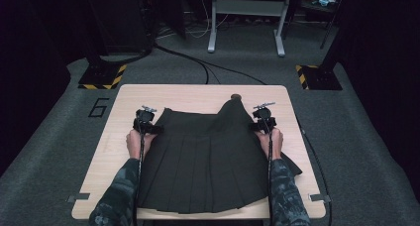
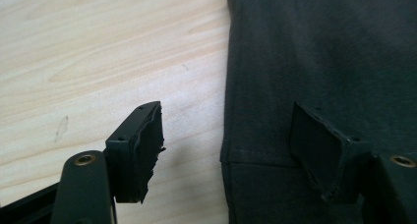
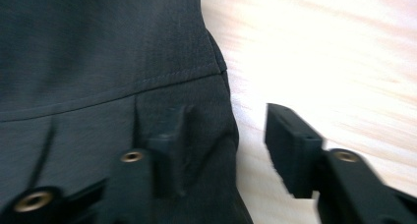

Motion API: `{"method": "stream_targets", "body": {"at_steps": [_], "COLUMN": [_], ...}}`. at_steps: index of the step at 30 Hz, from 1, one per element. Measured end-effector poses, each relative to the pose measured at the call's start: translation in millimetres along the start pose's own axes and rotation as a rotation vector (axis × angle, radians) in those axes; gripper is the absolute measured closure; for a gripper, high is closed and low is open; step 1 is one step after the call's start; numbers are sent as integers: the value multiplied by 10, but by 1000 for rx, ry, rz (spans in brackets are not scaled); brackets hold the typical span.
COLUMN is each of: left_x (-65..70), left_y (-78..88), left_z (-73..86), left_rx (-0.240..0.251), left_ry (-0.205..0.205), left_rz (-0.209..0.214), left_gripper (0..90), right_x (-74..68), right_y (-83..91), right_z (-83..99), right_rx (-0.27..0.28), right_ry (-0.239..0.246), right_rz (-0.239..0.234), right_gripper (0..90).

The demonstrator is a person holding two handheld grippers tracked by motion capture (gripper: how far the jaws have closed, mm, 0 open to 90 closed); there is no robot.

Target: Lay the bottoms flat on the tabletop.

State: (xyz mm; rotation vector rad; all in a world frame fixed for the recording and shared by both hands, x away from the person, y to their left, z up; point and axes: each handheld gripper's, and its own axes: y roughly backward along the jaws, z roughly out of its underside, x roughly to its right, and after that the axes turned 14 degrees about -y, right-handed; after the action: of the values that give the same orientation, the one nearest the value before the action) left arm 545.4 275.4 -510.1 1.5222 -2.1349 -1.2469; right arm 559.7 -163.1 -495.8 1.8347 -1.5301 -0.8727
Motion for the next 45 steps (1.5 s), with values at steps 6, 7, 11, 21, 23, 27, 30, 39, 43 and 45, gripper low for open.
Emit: {"method": "stream_targets", "body": {"at_steps": [6,7,11,21,23,27,30,39,43,45], "left_x": [-46,-56,-72,-104,-125,-79,17,304,340,331], "left_y": [-10,-7,-10,131,270,579,793,1029,926,930], "left_z": [22,28,54,49,55,112,232,874,1103,1170], "left_rx": [-15,-17,-9,23,58,114,130,59,30,62], "left_ry": [24,26,68,54,62,33,-14,-72,-30,9], "left_rz": [-49,-53,-54,-18,16,61,85,156,174,171], "left_gripper": [295,295,295,216,175,141,129,132,132,130], "right_x": [-61,-60,-40,120,197,280,299,313,327,331], "right_y": [-57,-51,-10,95,220,526,706,779,700,708], "right_z": [22,30,72,63,68,143,293,830,915,924], "right_rx": [-26,-23,-26,-35,-5,26,14,-48,-55,-56], "right_ry": [23,20,6,-32,-59,-47,-15,52,47,41], "right_rz": [26,35,49,11,-26,-96,-102,-106,-109,-93], "right_gripper": [836,856,877,693,646,578,551,620,693,700]}}
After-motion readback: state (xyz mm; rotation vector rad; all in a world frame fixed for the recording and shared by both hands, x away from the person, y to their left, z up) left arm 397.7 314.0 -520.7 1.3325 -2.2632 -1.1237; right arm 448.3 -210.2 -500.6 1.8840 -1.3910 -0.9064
